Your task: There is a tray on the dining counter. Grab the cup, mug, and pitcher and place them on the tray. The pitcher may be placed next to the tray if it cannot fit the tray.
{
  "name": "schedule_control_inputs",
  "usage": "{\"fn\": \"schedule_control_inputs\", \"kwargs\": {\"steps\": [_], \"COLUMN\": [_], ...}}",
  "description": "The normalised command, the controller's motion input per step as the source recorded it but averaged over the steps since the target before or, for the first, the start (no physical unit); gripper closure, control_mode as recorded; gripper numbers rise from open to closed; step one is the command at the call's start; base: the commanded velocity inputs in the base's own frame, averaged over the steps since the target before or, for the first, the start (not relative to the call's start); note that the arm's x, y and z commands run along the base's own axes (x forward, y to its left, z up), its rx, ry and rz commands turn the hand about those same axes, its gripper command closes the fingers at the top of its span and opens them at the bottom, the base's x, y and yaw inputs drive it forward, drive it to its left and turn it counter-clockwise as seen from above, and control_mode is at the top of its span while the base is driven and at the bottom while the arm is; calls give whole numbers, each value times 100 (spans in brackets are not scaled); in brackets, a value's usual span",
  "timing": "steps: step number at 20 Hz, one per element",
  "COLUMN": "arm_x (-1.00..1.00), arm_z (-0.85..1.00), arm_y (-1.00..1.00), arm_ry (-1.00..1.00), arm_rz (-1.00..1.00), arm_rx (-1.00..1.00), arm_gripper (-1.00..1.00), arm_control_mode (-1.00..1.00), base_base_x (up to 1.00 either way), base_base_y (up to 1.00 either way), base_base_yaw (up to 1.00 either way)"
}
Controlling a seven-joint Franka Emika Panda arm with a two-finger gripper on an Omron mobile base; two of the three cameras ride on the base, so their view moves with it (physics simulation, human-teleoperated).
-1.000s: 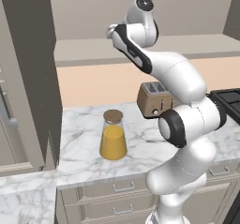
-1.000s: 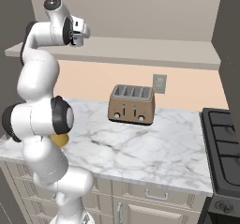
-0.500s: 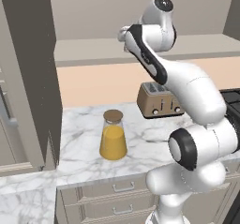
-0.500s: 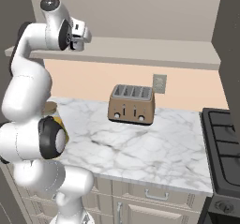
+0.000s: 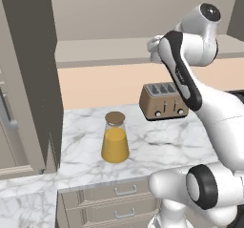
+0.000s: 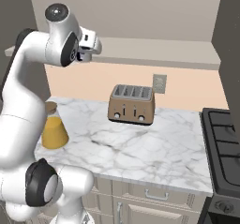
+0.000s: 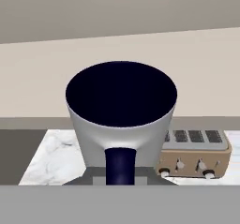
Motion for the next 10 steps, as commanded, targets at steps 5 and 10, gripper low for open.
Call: {"fn": "schedule_control_inputs", "kwargs": {"steps": [5,10], "arm_x": [-86,-68], "arm_z": [0,0], "arm_y": [-32,-1], "arm_ry": [7,19], "arm_rz": [0,0], "arm_rx": [0,-1], "arm_gripper": [100,100], "arm_control_mode": [-100,-100], "base_base_x": [0,0], "base_base_y": [0,0], "base_base_yaw": [0,0]}}
